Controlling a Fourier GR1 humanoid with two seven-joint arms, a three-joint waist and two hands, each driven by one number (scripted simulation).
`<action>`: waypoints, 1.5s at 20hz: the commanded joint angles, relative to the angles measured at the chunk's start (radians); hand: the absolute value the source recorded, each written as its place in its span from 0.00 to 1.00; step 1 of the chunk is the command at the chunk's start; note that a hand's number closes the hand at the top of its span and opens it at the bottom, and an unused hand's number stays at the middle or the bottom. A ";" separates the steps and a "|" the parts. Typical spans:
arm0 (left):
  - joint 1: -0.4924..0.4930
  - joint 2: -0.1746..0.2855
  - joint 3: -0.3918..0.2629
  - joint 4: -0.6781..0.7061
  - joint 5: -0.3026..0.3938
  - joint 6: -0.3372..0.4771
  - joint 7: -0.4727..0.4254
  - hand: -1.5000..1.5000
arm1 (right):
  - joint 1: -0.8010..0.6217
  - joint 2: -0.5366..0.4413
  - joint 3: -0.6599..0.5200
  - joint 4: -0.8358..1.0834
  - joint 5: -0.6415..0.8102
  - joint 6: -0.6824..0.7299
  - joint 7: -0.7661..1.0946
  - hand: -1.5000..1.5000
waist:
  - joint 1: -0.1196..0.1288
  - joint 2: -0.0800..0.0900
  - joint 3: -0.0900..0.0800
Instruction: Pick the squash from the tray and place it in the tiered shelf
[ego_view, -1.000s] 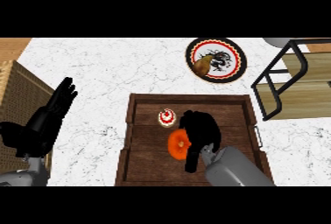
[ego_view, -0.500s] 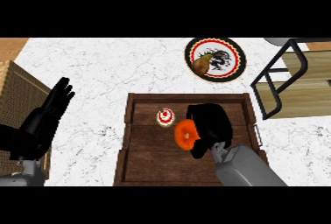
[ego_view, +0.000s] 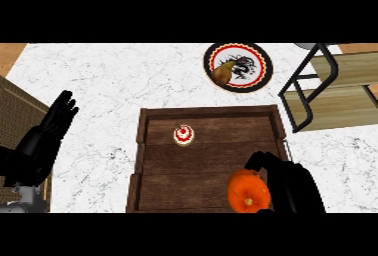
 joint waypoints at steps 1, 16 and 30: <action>-0.013 0.001 -0.008 -0.040 -0.008 0.011 0.052 0.50 | 0.121 -0.051 -0.024 -0.266 0.057 -0.057 0.045 1.00 | 0.004 0.000 0.000; -0.016 -0.011 -0.001 0.003 -0.009 -0.028 -0.005 0.50 | -0.248 0.011 -0.308 -0.434 -0.001 0.175 0.217 1.00 | 0.048 0.011 -0.002; -0.033 -0.031 -0.011 0.007 -0.004 -0.044 -0.014 0.50 | -0.567 0.296 -0.658 -0.278 -0.366 -0.054 0.178 1.00 | 0.072 0.021 0.005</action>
